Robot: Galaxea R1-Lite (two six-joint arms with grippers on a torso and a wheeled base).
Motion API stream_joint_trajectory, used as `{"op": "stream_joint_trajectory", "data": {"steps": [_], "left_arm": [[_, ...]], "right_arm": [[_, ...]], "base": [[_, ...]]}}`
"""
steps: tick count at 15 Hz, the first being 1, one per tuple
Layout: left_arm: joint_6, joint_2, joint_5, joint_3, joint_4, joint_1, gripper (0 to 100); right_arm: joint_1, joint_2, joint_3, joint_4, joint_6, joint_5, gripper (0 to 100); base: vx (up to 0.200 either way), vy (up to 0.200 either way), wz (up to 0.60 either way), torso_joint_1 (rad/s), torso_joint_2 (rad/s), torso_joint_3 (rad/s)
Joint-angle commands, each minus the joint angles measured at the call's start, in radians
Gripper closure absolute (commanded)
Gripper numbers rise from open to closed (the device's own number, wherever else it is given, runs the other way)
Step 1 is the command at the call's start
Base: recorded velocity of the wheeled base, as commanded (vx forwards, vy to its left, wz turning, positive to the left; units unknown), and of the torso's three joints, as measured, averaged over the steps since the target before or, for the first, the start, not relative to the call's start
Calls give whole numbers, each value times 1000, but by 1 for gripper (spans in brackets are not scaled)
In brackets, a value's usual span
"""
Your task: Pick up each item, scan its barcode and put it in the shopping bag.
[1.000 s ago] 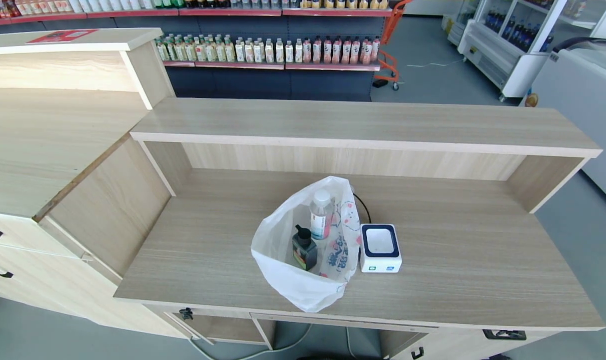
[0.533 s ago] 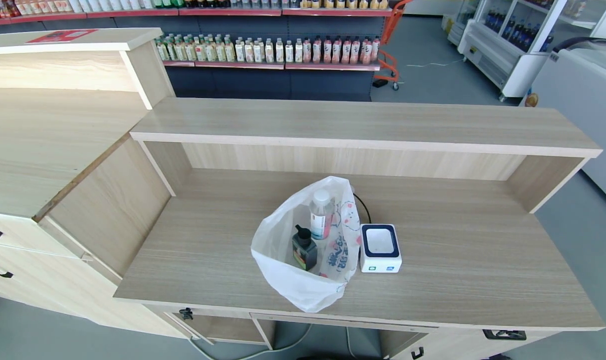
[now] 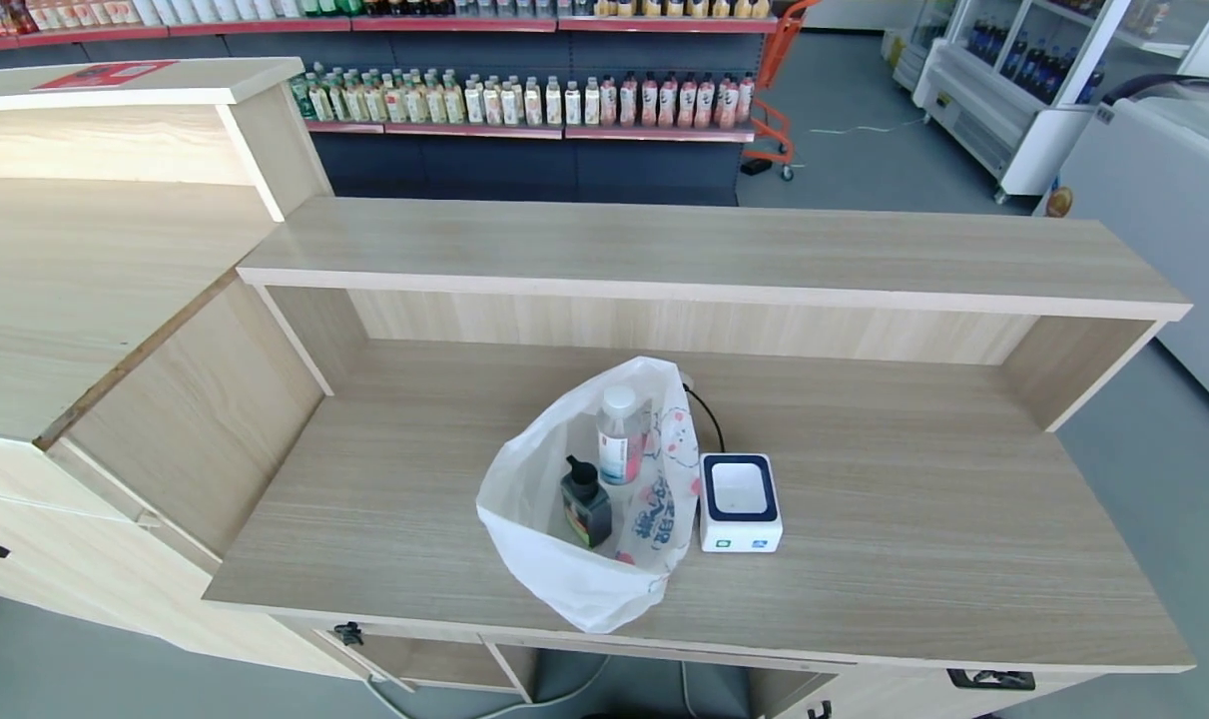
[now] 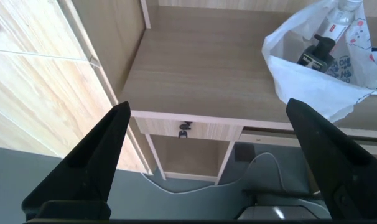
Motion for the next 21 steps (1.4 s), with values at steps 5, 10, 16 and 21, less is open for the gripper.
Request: {"op": "stream_joint_trajectory", "data": {"steps": [5,10,16,21], "left_arm": [[-2,-1,1,0,0,-2,0],[-2,-1,1,0,0,-2,0],[-2,-1,1,0,0,-2,0],[-2,-1,1,0,0,-2,0]], "right_arm": [[-1,5,0,0,2,0,100],[-1,5,0,0,3,0,100],[-1,5,0,0,3,0,100],[-1,5,0,0,3,0,100]], "base": [[0,-80,0,0,0,1],[200,0,0,5,0,0],[67,0,0,3,2,1],[0,120,0,-1,1,2]]}}
